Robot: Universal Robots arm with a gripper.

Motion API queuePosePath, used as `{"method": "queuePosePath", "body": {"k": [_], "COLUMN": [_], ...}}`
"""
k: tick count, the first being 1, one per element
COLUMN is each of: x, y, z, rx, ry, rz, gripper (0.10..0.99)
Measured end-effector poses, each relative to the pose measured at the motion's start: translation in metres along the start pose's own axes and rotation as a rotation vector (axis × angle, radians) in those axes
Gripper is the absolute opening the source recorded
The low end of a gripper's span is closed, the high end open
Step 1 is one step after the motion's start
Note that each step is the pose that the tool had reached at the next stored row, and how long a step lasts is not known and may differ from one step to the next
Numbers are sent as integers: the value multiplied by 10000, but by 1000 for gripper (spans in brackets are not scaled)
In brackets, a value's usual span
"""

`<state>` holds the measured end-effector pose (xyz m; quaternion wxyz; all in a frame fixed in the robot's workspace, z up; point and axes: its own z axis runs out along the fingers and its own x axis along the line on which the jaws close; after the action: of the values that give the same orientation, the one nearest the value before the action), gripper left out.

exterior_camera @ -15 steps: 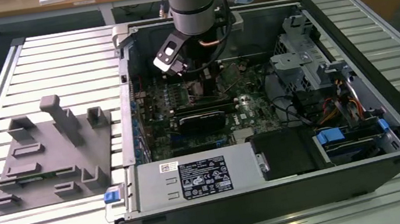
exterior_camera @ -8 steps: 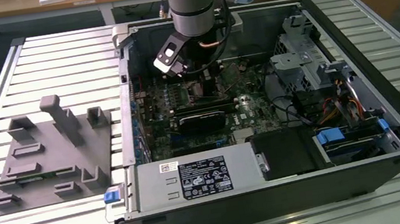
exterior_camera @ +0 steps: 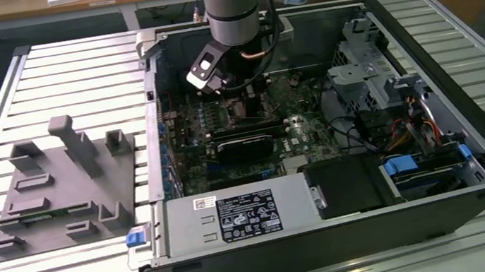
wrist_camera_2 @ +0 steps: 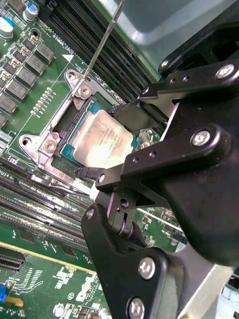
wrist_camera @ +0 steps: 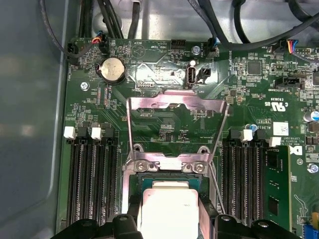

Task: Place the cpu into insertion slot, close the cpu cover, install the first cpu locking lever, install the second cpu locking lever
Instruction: 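Place the cpu into insertion slot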

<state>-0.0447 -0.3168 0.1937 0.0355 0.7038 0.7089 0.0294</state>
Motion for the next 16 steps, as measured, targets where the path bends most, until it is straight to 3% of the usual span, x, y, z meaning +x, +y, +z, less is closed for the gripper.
{"method": "queuePosePath", "body": {"k": [15, 16], "x": [2, 2], "y": [-1, -1], "z": [7, 7], "rx": [4, 4], "ry": [0, -1], "rz": [0, 0], "gripper": [549, 612]}}
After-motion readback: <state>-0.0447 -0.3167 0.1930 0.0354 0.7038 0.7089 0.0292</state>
